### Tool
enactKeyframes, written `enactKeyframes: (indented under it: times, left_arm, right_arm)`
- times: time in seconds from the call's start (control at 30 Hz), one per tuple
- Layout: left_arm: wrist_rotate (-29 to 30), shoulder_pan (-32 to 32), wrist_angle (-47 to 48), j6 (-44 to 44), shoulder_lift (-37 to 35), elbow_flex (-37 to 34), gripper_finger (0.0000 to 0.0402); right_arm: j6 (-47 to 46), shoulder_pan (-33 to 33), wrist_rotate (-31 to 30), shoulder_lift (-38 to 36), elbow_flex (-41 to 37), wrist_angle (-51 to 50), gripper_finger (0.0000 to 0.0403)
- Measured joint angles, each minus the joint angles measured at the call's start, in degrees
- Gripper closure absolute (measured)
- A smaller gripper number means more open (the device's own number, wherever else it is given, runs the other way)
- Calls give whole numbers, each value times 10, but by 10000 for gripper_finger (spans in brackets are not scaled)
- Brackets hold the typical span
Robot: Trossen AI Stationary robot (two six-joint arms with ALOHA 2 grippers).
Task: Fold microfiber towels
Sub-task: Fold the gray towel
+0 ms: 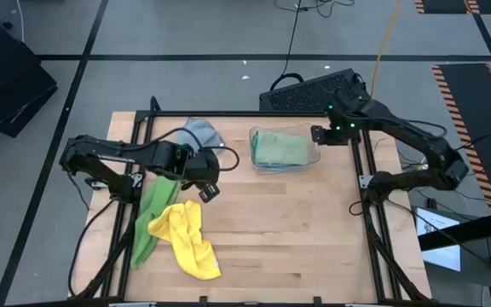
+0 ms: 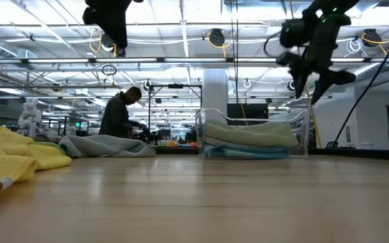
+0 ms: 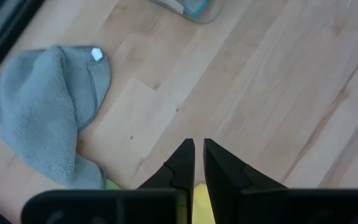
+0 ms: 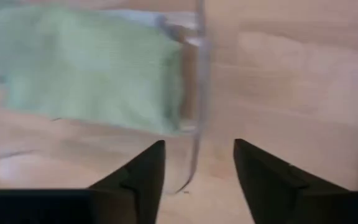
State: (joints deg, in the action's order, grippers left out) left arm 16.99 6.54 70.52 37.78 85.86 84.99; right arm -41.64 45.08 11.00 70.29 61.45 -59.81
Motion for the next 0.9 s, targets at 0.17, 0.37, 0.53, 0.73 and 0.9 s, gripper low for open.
enactKeyframes:
  times: [0.17,0.37,0.53,0.73,0.9]
  left_arm:
    - [-77,-66,3,-41,1,0,348]
    - [-101,-160,47,-43,12,-14,256]
    - [-127,-234,51,-41,12,-76,185]
    - [-140,-321,44,-44,12,-171,154]
    - [-148,-382,-3,-52,12,-251,159]
  right_arm:
    - [8,-2,57,-79,0,24,178]
    - [57,-2,103,-157,0,49,176]
    - [117,-2,102,-199,0,80,184]
    - [157,-2,102,-213,1,90,185]
    - [156,-2,103,-214,1,90,186]
